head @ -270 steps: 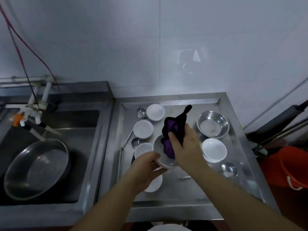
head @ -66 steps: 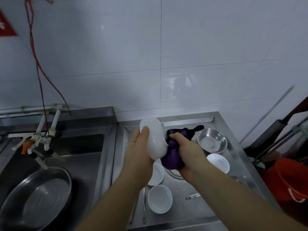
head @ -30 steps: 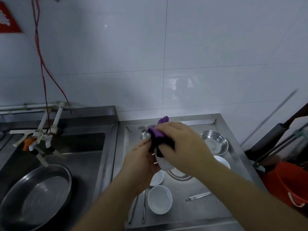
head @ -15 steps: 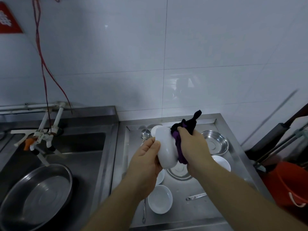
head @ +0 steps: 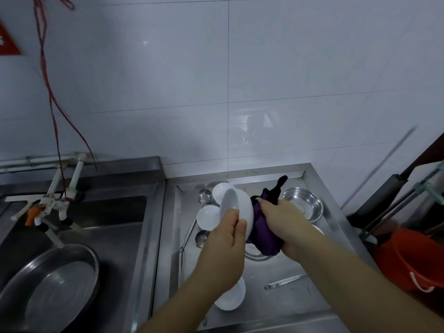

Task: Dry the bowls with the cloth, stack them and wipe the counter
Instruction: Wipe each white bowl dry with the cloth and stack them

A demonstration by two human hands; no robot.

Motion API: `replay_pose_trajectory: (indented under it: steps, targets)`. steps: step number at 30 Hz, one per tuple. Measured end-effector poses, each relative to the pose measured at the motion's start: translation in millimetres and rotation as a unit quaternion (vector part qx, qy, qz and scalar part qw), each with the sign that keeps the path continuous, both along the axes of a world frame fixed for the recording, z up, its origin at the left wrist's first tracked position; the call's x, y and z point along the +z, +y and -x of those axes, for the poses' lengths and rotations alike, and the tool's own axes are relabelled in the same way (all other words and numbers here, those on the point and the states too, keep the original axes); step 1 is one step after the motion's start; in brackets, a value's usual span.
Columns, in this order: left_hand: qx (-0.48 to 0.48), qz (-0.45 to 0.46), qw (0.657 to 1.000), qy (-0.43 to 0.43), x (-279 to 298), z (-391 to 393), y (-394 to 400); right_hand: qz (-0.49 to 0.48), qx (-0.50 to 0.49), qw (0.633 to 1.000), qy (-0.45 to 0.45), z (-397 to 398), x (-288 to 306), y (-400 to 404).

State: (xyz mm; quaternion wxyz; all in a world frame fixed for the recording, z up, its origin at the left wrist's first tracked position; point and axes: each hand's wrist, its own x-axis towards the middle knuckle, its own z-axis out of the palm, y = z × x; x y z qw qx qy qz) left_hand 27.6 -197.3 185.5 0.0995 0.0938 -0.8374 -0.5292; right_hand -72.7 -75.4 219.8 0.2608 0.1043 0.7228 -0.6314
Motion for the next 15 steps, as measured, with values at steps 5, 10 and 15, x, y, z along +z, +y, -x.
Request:
replay_pose_trajectory:
  steps: [5,10,15]
  targets:
    - [-0.074,0.153,0.985,-0.028,1.9,3.3,-12.6,0.118,-0.013,0.991,-0.062,-4.9,-5.7,8.8]
    - [-0.145,0.266,0.953,-0.030,0.4,4.3,-10.0,0.142,0.017,0.989,-0.039,-10.3,-17.6,18.1]
    - [-0.155,0.332,0.930,0.039,1.5,10.0,-1.9,0.195,-0.024,0.978,-0.070,-9.1,-31.6,31.5]
